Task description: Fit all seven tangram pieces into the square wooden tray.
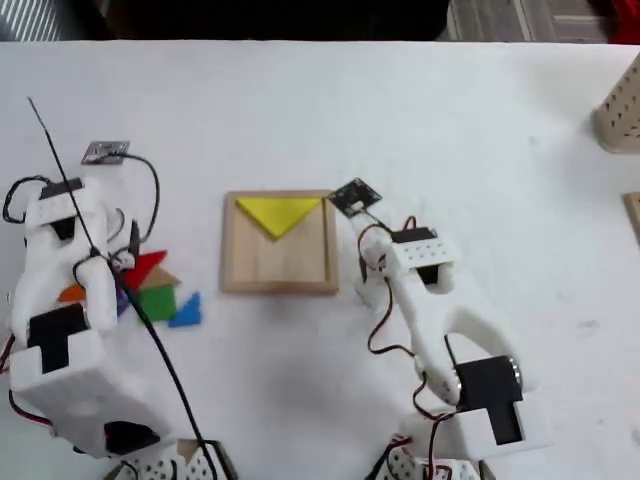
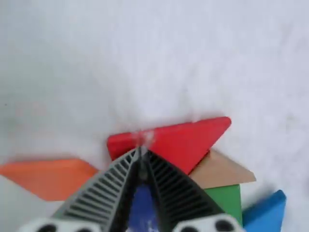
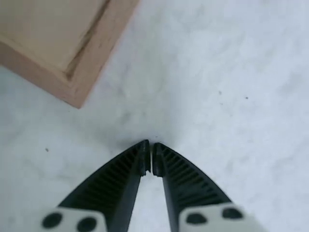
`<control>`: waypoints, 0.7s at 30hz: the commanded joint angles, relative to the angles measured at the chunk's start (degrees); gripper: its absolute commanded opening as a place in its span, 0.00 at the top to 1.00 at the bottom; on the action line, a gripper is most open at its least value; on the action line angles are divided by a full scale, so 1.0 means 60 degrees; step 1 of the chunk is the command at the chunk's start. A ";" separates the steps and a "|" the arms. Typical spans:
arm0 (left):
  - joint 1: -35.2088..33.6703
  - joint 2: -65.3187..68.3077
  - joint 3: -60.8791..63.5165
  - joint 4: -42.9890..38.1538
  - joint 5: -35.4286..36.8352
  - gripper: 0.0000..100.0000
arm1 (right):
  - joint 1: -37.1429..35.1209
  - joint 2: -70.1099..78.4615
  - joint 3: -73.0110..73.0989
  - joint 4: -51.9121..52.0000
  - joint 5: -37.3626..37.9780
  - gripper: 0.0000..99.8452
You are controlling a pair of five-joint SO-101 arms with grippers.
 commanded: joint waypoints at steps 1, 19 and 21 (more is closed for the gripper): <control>0.0227 -0.0007 0.0132 -0.0337 -0.0117 0.98 | -0.0242 -0.0227 0.0015 -0.0081 0.0103 0.98; -0.2220 -0.0095 0.0352 0.1626 -0.2916 0.98 | -0.0242 -0.0227 0.0015 -0.0081 0.0103 0.98; -0.2366 -0.0110 0.0322 0.1978 -0.3165 0.98 | -0.0242 -0.0227 0.0015 -0.0081 0.0103 0.98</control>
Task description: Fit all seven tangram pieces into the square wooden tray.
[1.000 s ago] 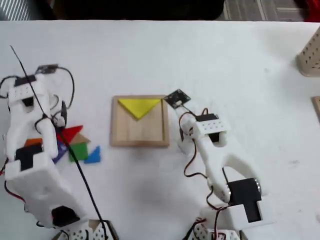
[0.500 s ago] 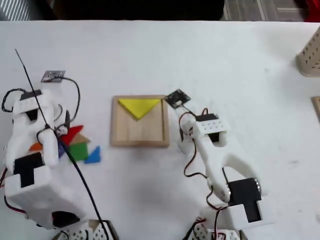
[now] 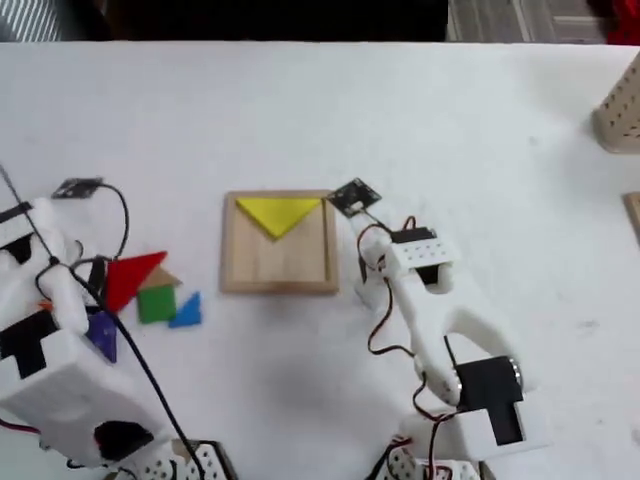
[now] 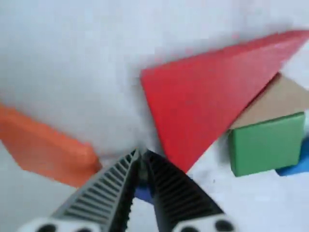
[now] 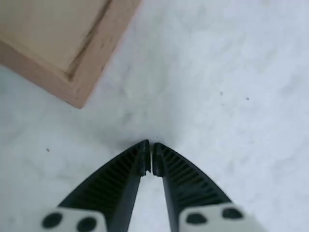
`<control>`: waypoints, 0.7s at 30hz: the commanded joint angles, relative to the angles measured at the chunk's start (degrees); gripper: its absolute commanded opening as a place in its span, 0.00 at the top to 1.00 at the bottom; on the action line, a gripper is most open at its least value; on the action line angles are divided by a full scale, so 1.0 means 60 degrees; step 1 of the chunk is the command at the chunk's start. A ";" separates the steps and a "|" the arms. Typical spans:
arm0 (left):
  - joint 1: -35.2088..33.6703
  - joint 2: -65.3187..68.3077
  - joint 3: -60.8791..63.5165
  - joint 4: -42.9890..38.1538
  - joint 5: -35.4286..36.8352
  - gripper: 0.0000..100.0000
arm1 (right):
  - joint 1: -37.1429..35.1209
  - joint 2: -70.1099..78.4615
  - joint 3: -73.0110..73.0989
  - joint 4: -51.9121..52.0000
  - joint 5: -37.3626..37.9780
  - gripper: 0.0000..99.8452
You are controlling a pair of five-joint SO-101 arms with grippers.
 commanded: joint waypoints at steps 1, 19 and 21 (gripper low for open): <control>-0.0374 -0.0242 -0.0059 0.0835 -0.0615 0.98 | -0.0212 -0.0227 0.0015 -0.0095 0.0103 0.98; 0.1136 -0.5443 0.2418 -0.0337 0.1055 0.77 | -0.0212 -0.0227 0.0015 -0.0095 0.0103 0.98; 0.1136 -0.5429 0.2711 -0.0952 0.0542 0.77 | -0.0212 -0.0227 0.0015 -0.0095 0.0103 0.98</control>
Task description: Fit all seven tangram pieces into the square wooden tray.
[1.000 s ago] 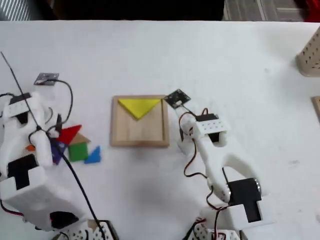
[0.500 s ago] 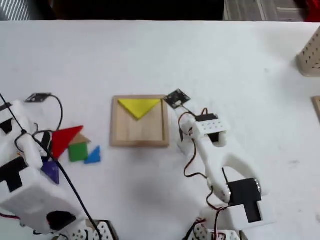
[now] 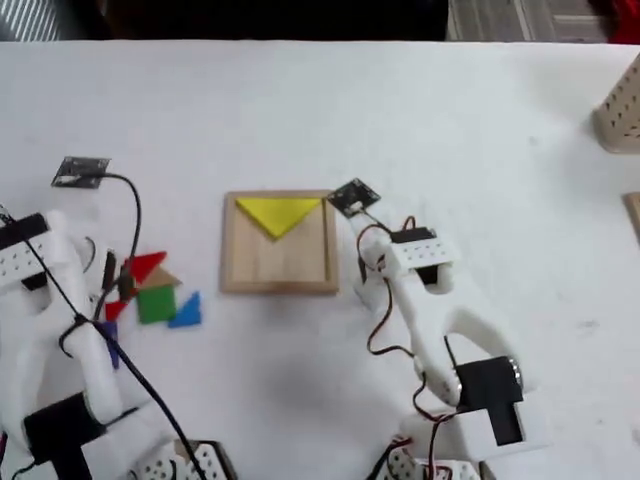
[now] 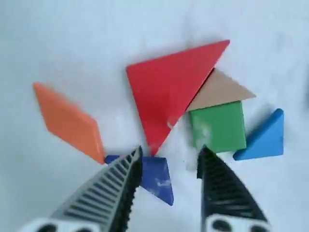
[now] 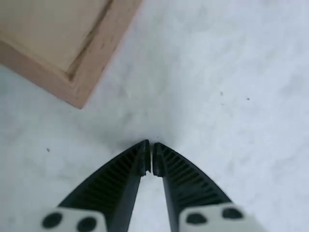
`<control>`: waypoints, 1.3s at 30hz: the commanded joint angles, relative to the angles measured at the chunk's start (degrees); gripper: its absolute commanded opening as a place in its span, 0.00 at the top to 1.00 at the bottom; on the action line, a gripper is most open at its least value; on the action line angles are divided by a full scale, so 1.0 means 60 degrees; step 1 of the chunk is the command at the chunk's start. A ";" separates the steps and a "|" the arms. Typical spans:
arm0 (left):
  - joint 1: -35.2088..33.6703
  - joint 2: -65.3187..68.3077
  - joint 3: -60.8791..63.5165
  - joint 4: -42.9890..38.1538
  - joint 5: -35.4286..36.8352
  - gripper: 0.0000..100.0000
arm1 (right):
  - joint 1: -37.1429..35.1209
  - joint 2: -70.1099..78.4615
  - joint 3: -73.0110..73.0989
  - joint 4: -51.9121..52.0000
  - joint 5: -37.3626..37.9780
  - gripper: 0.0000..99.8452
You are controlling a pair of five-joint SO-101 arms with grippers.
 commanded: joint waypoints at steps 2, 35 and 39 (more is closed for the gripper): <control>0.0198 -0.0432 0.0659 -0.1670 -0.1055 0.77 | -0.0183 -0.0227 0.0015 -0.0095 0.0103 0.98; 0.0168 -0.0432 0.2842 -0.6227 -0.4498 0.76 | -0.0183 -0.0227 0.0029 -0.0095 0.0103 0.98; -0.0022 -0.0418 0.2549 -0.6227 -0.4527 0.76 | -0.0183 -0.0227 0.0029 -0.0095 0.0103 0.98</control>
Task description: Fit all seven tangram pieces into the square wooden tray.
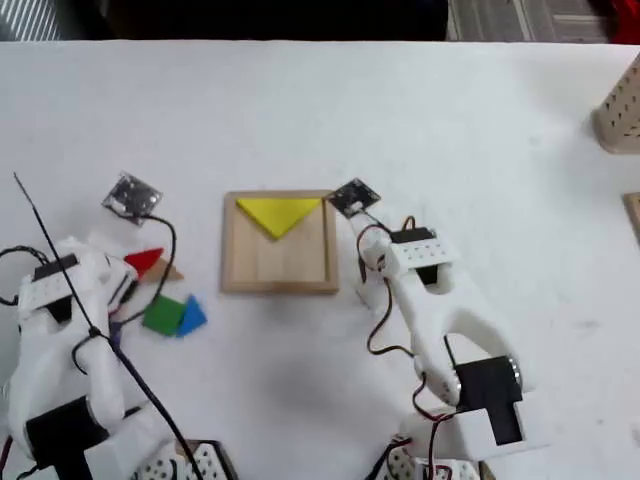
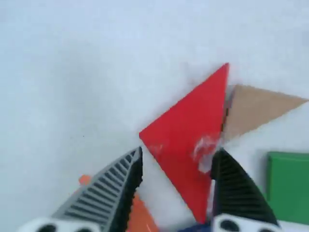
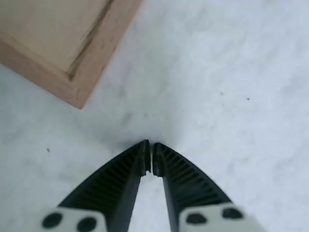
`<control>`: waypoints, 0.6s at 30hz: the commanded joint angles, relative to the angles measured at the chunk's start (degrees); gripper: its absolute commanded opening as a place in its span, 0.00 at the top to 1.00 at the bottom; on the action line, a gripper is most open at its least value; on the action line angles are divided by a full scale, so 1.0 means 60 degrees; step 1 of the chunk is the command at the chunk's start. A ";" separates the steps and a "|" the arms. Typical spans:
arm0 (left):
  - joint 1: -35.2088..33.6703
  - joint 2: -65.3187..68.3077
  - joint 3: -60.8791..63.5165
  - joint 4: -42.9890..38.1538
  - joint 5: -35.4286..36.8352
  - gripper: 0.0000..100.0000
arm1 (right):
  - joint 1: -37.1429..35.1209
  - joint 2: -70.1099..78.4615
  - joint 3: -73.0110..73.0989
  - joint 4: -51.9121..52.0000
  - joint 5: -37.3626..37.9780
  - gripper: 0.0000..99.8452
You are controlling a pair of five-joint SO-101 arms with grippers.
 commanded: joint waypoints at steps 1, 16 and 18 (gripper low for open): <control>-0.0183 -0.0198 -0.0703 -0.0132 -0.0132 0.75 | -0.0183 -0.0227 0.0029 -0.0095 0.0103 0.98; -0.0286 0.4168 -0.4161 0.0747 -0.0469 0.74 | -0.0183 -0.0227 0.0029 -0.0081 0.0103 0.98; -0.0286 0.4740 -0.4762 0.0982 -0.0469 0.74 | -0.0183 -0.0227 0.0029 -0.0081 0.0103 0.98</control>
